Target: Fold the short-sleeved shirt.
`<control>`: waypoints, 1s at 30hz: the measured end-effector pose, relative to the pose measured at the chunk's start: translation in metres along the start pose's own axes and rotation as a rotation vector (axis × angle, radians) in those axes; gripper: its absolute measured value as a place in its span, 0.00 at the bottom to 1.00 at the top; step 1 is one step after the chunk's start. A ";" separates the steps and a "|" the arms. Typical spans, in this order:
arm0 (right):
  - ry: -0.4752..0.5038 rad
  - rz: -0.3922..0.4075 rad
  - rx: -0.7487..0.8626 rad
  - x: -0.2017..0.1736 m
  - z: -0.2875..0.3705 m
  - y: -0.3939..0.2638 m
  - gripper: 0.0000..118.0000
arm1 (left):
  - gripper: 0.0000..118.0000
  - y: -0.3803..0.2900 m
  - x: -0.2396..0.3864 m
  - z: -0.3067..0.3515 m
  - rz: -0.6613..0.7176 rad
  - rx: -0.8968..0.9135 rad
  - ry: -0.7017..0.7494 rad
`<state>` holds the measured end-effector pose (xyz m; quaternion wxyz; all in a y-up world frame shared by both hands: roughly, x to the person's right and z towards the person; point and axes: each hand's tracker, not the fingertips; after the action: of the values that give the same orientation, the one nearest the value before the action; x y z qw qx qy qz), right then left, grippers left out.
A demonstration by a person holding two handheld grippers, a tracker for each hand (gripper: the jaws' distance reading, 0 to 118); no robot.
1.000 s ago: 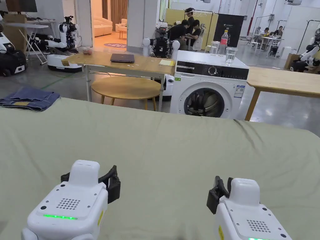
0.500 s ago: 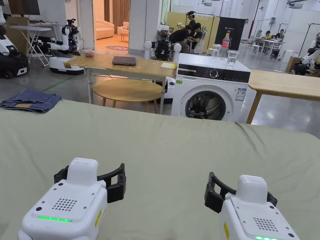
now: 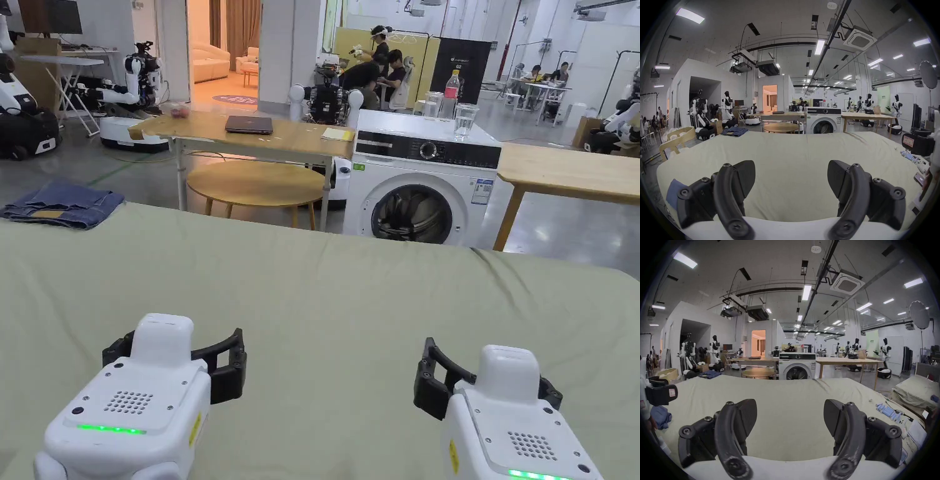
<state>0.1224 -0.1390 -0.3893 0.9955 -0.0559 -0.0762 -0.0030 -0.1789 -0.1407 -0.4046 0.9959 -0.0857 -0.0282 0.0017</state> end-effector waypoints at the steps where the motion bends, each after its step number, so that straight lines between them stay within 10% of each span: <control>1: 0.006 -0.004 -0.002 0.001 0.000 0.000 0.74 | 0.79 0.000 -0.001 0.001 0.009 0.002 -0.002; 30: 0.072 -0.217 -0.139 0.012 -0.015 0.006 0.74 | 0.79 -0.004 0.000 -0.002 0.006 0.035 0.010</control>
<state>0.1366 -0.1345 -0.4028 0.9852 -0.1158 -0.0454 -0.1177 -0.1792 -0.1447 -0.4058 0.9974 -0.0685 -0.0232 0.0049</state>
